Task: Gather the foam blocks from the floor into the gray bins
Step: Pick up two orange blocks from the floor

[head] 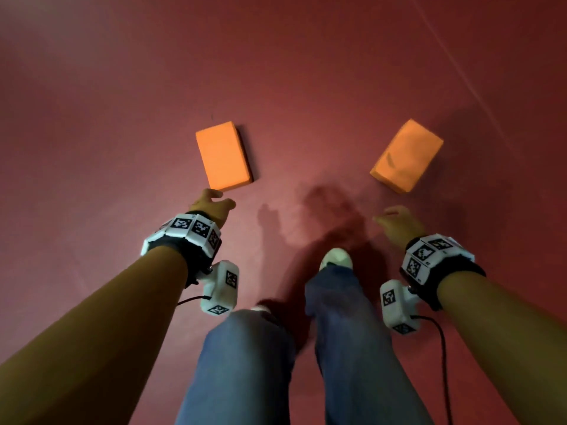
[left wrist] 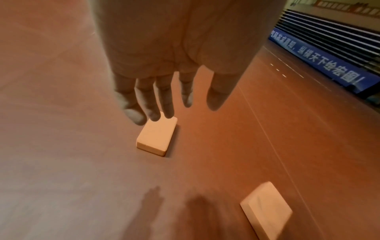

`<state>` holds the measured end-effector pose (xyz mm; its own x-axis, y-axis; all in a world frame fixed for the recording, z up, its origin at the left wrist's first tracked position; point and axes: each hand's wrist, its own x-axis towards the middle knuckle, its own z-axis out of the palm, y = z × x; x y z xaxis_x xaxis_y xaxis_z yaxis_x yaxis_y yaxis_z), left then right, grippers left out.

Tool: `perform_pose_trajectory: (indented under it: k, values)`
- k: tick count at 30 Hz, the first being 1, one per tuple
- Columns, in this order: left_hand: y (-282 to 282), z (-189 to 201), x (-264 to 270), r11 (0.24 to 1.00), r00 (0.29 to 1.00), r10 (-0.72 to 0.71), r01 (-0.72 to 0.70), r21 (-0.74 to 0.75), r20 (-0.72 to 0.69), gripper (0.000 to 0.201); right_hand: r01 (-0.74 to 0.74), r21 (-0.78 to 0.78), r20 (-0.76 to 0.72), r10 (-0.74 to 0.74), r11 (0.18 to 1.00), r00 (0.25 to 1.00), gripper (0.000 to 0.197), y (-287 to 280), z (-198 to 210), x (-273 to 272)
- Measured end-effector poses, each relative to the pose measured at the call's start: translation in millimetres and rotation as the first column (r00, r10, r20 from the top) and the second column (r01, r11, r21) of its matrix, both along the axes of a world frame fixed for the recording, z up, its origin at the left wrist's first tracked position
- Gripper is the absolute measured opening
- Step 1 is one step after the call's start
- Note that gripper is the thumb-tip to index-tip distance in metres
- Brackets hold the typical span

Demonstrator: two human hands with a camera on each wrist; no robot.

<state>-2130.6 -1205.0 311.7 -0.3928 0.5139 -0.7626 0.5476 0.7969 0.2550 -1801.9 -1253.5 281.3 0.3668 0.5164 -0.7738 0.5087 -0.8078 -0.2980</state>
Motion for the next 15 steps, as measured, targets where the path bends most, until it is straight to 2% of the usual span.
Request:
perform_pose_trajectory:
  k: [4, 7, 9, 10, 12, 14, 15]
  values:
    - [71.0, -100.0, -13.2, 1.000, 0.999, -0.002, 0.001, -0.007, -0.048, 0.049, -0.009, 0.061, 0.061, 0.005, 0.998, 0.998, 0.047, 76.9, -82.0, 18.4]
    - [113.5, -191.5, -32.2, 1.000, 0.993, -0.007, 0.007, -0.002, -0.117, 0.066, -0.102, 0.084, 0.135, 0.090, 0.991, 0.987, 0.052, 126.7, -161.1, 17.5]
    - [139.2, -249.3, -49.6, 0.999, 0.984, 0.051, -0.050, 0.009, -0.168, 0.074, -0.158, 0.145, 0.183, 0.130, 0.977, 0.974, 0.052, 155.9, -218.4, 19.8]
    - [147.4, -277.4, -57.1, 0.996, 0.983, 0.092, -0.092, 0.006, -0.162, 0.071, -0.192, 0.163, 0.207, 0.156, 0.968, 0.966, 0.051, 168.3, -244.7, 21.8]
    - [152.8, -333.4, -79.9, 0.986, 0.988, 0.150, -0.152, -0.065, -0.038, 0.064, -0.253, 0.151, 0.293, 0.201, 0.956, 0.935, 0.052, 187.6, -288.6, 30.3]
    - [150.5, -372.2, -97.4, 0.978, 0.978, 0.193, -0.185, -0.099, 0.082, 0.076, -0.289, 0.120, 0.359, 0.230, 0.950, 0.905, 0.060, 197.2, -325.0, 40.3]
    - [150.2, -392.7, -107.3, 0.965, 0.963, 0.260, -0.256, -0.054, 0.067, 0.078, -0.301, 0.063, 0.416, 0.249, 0.951, 0.875, 0.069, 201.1, -348.7, 49.8]
